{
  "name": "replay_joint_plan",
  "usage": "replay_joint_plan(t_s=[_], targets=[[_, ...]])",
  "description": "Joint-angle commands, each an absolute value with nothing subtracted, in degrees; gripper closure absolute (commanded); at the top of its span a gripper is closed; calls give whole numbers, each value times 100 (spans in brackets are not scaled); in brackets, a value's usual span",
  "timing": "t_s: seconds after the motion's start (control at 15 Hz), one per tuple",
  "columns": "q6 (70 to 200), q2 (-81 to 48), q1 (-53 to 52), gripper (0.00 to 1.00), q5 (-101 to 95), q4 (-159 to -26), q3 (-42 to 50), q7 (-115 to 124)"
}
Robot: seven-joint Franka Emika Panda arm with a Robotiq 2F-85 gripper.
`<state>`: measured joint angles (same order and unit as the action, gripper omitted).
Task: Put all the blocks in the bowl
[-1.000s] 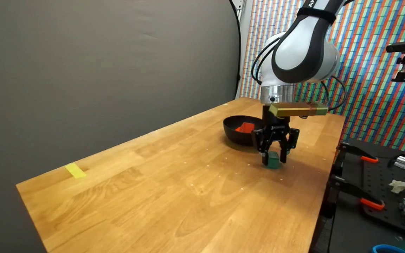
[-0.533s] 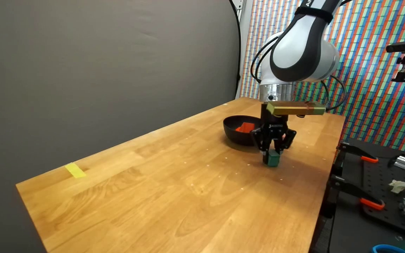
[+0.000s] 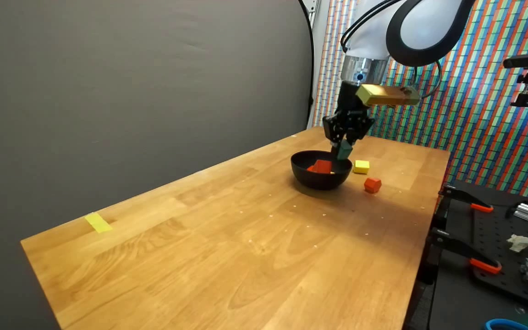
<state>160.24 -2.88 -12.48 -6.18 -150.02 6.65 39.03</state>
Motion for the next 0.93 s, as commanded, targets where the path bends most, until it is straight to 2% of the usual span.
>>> replay_joint_plan(t_s=[0.0, 0.27, 0.33, 0.4, 0.6, 0.67, 0.8, 0.87], targets=[[16770, -621, -772, 84, -1140, -14545, 497, 3960], [17033, -1214, -688, 83, -361, -14069, 263, 3576], [17008, -1344, -736, 42, -350, -13975, 302, 3594], [16921, -1424, -750, 42, -239, -13914, 290, 3518], [16781, -1436, -946, 21, -482, -13902, 590, 3527], [16834, -1303, -1063, 12, -759, -13989, 801, 3501], [16875, -865, -1206, 0, -1390, -14234, 1160, 3255], [16851, -583, -1114, 0, -1507, -14388, 1136, 2983]])
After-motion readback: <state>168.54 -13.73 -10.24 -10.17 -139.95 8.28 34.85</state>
